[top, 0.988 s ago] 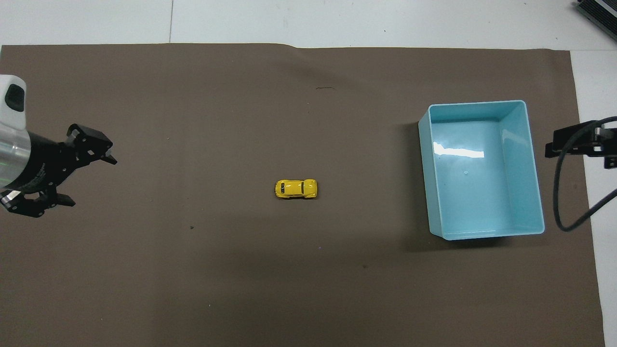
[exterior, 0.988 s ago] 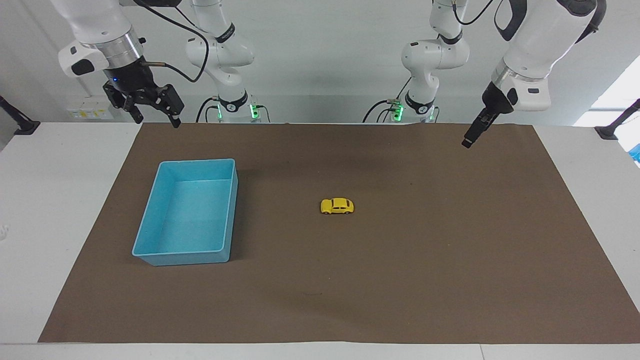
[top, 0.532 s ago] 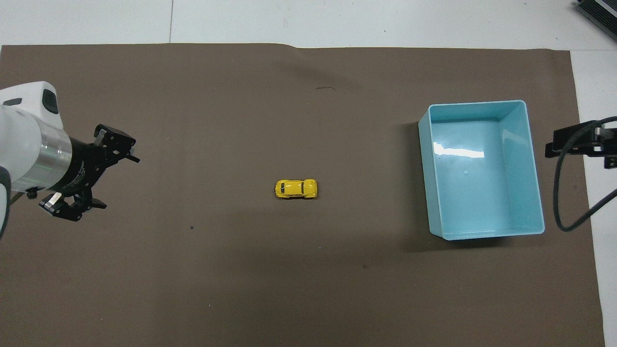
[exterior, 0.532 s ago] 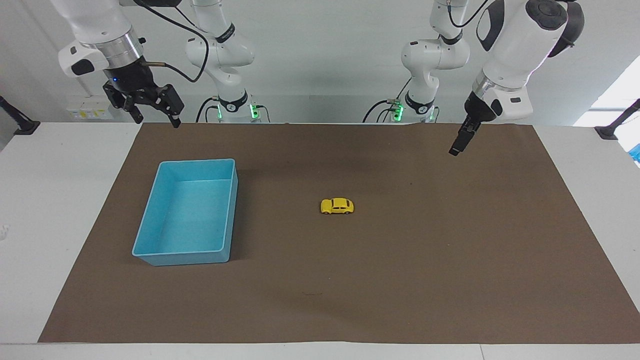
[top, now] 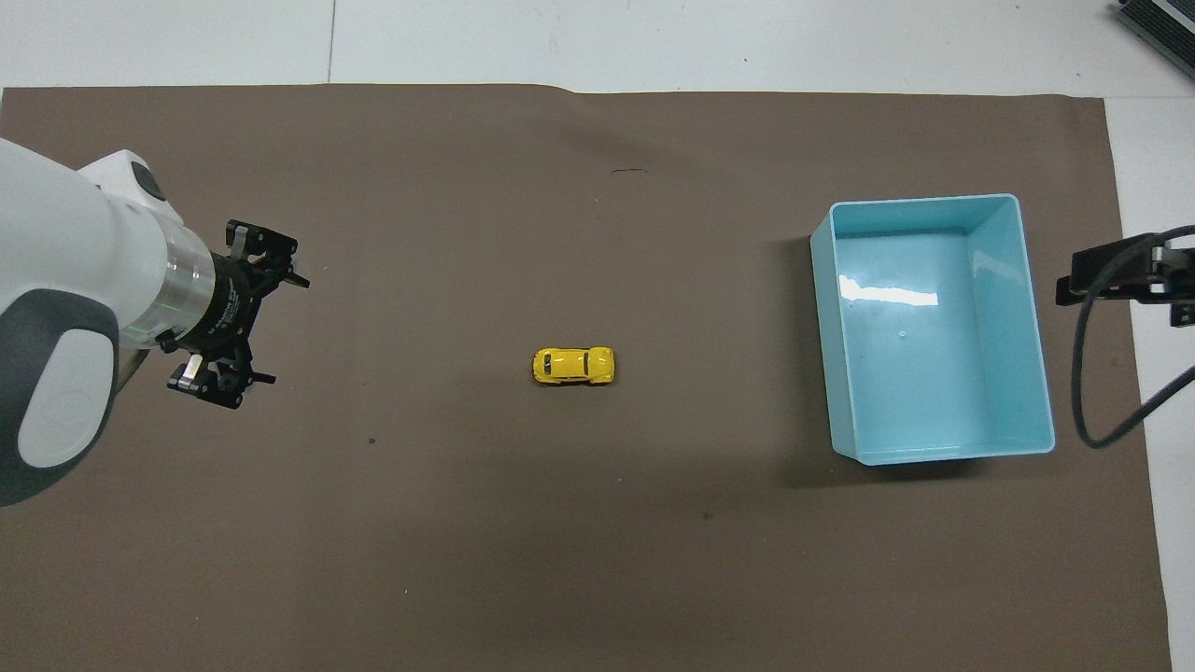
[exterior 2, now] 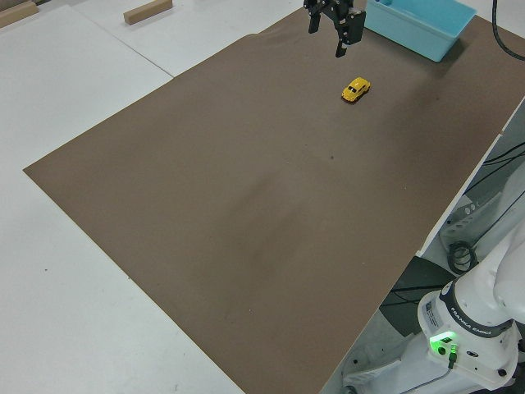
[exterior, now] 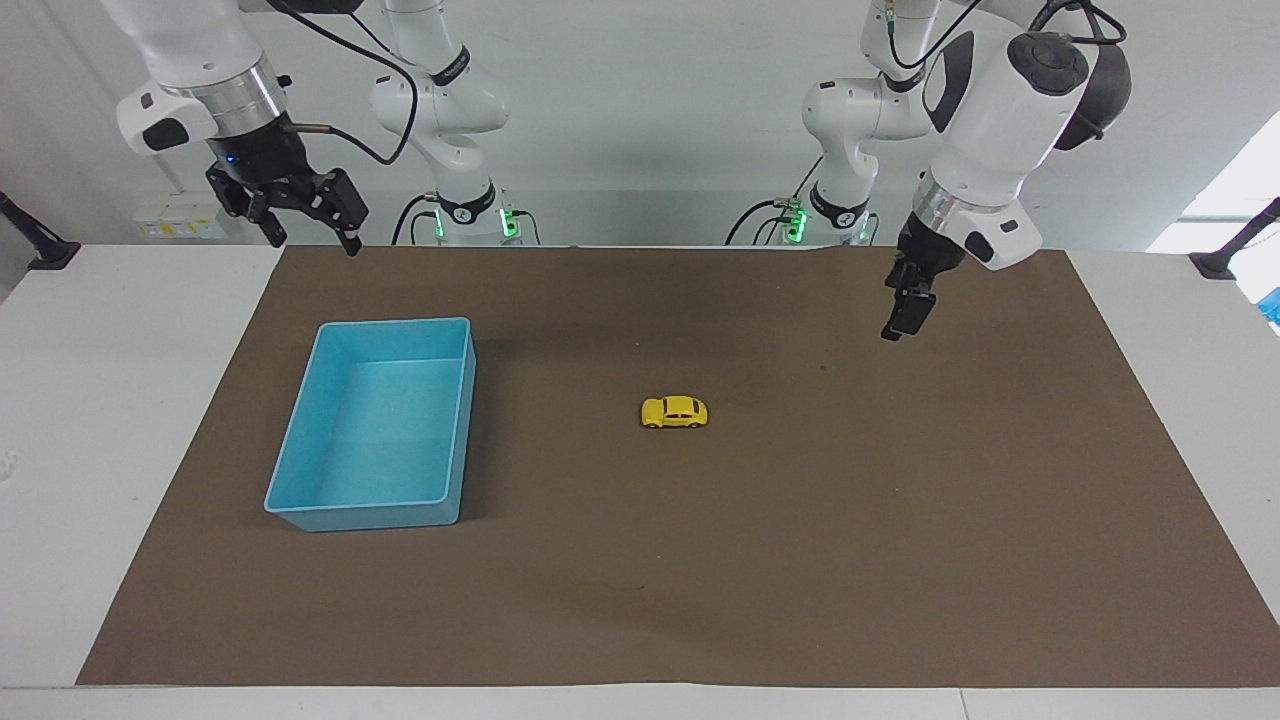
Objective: Wind up and store yellow beetle car
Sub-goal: 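Move the left gripper over to the yellow toy car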
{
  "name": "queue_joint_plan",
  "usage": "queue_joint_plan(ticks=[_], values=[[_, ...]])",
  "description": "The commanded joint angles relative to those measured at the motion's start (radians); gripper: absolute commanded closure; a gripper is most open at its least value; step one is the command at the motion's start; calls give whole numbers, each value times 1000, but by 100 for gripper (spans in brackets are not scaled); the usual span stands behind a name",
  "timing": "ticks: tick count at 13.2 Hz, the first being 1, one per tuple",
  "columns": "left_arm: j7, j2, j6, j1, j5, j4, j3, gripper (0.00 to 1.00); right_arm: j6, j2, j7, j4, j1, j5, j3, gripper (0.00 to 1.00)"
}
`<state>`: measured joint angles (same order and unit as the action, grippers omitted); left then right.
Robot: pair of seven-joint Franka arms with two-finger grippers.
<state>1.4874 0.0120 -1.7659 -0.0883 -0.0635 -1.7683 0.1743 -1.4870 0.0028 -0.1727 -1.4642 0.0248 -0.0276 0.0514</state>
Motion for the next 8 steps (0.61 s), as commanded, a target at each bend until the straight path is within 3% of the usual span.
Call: queue_joint_plan(ticks=[1, 3, 8], values=[[72, -44, -10, -40, 33, 33, -12, 0, 1, -11, -14, -11, 1, -12, 2, 0], [152, -116, -10, -80, 63, 90, -12, 0, 1, -11, -14, -11, 1, -12, 2, 0], [266, -185, -46, -168, 88, 96, -12, 0, 1, -11, -14, -11, 1, -12, 2, 0]])
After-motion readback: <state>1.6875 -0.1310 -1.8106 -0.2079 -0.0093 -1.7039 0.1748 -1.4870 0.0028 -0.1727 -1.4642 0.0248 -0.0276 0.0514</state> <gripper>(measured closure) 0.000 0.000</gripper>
